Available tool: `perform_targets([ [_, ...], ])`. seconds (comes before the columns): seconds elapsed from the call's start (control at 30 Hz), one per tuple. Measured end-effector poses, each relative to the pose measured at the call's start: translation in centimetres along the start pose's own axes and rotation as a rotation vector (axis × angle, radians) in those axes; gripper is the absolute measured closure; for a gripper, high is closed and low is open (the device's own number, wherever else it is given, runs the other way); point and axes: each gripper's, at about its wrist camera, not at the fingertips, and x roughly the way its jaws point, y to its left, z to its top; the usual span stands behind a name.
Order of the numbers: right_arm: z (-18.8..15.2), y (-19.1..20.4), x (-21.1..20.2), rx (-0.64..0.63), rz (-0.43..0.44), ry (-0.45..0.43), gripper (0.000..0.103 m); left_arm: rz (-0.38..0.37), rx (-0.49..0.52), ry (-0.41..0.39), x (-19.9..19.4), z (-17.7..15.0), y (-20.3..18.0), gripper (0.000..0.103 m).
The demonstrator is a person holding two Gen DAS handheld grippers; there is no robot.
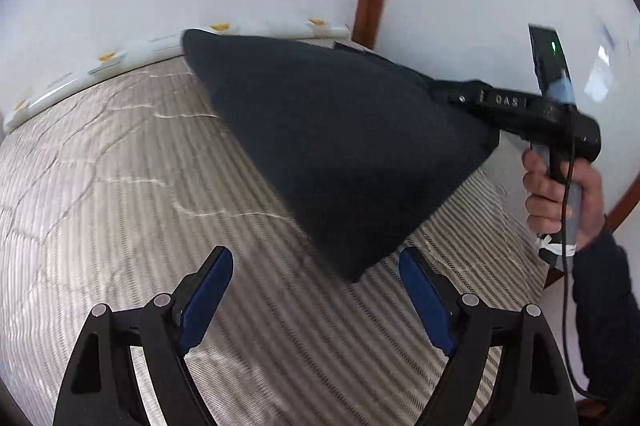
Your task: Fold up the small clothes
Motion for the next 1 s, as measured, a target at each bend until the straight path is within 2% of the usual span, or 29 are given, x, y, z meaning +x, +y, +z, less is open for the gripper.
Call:
perform_targets([
  [0.13, -0.4, -0.1, 0.3, -0.019, -0.015, 0.01, 0.085, 0.035, 0.015, 0.009, 1.3, 0.2, -1.2, 0.021],
  [0.33, -0.6, 0.1, 1.0, -0.05, -0.032, 0.021, 0.084, 0.013, -0.041, 0.022, 2.5, 0.5, -1.2, 0.037],
  [0.43, -0.7, 0.1, 1.1, -0.053, -0.035, 0.022, 0.084, -0.033, -0.08, 0.034, 3.1, 0.8, -0.5, 0.057],
  [0.47, -0.7, 0.1, 1.1, -0.057, -0.037, 0.023, 0.084, -0.038, -0.089, 0.031, 3.1, 1.0, -0.3, 0.058],
  [0.6, -0.7, 0.7, 1.3, -0.084, -0.051, 0.026, 0.086, -0.015, -0.078, -0.009, 2.4, 1.4, -0.3, 0.079],
  [0.7, -0.5, 1.3, 1.8, -0.081, -0.033, 0.037, 0.087, -0.015, -0.112, -0.034, 1.3, 1.6, 0.7, 0.084],
  [0.83, -0.6, 3.2, 3.1, -0.106, 0.0, 0.05, 0.087, 0.009, -0.176, -0.07, 0.0, 1.8, 4.4, 0.085],
  [1.0, -1.0, 8.0, 5.4, -0.153, 0.064, 0.086, 0.088, 0.047, -0.249, -0.088, -1.9, 0.7, 9.5, 0.086],
])
